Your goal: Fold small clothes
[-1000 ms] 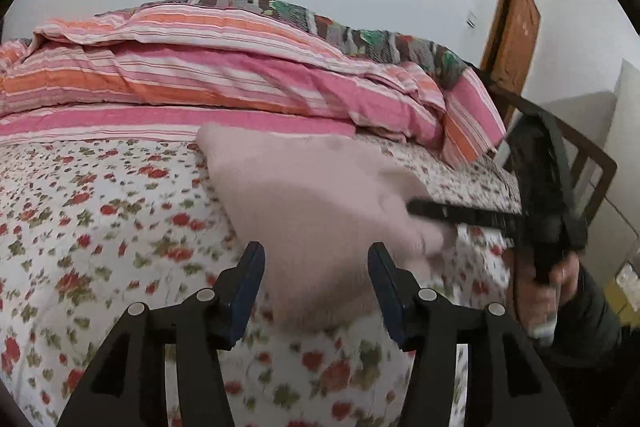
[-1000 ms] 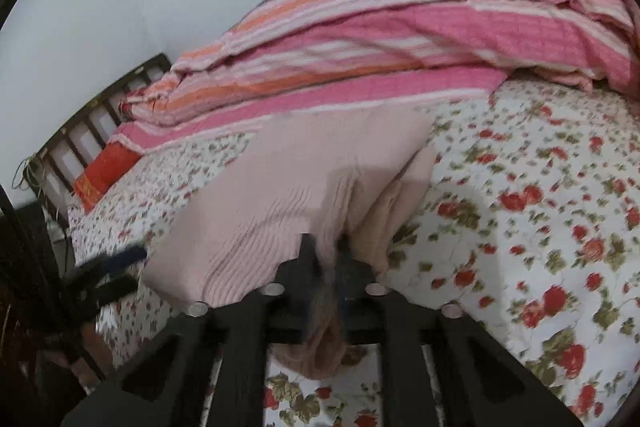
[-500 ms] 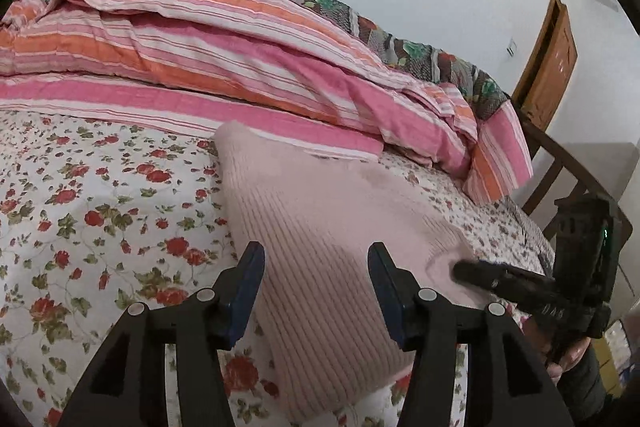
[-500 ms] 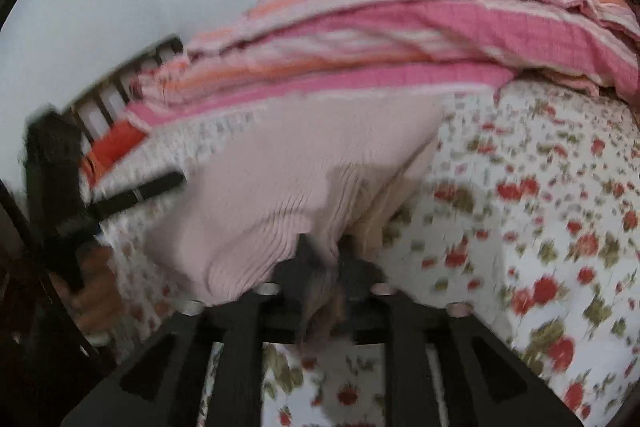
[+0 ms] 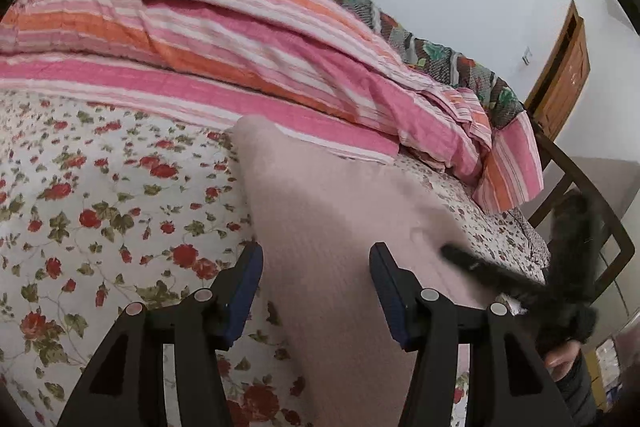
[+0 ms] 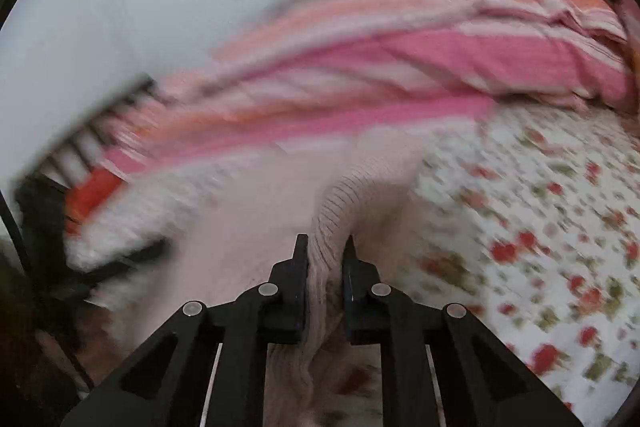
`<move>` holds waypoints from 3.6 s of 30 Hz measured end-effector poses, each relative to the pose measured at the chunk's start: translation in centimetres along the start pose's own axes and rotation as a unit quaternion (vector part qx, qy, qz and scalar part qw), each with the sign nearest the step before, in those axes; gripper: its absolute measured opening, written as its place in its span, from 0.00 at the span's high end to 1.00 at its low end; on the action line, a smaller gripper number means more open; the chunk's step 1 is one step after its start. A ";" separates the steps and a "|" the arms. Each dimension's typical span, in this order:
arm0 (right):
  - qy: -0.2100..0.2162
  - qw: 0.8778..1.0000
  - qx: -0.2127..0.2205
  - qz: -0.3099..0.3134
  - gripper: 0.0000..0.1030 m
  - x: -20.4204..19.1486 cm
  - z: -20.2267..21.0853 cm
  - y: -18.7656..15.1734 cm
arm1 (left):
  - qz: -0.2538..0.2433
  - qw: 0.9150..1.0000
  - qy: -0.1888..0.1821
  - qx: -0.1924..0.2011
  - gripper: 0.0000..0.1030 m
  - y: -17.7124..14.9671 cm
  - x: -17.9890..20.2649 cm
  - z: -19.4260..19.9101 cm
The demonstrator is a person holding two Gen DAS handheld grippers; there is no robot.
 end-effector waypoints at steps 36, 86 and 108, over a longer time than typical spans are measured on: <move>0.012 0.998 0.048 0.041 0.72 -2.8 1.0 1.8 | -0.073 0.988 0.109 -0.075 0.69 5.6 -0.5 -7.8; -0.063 0.997 0.039 0.022 0.61 -0.8 -0.5 -0.6 | -0.097 0.992 0.066 -0.036 0.32 -1.9 2.6 -2.8; -0.053 0.998 0.007 -0.016 0.49 0.4 1.3 -0.9 | -0.103 0.989 0.095 -0.039 0.32 -1.6 3.3 -2.7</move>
Point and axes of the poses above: each gripper's, at about its wrist camera, not at the fingertips, and z roughly against the way its jaws point, x to its right, y to its top, the point moved 5 cm from there along -z, roughly the way its jaws point, and after that the axes turned 8 degrees about -z, right-handed, at the moved point
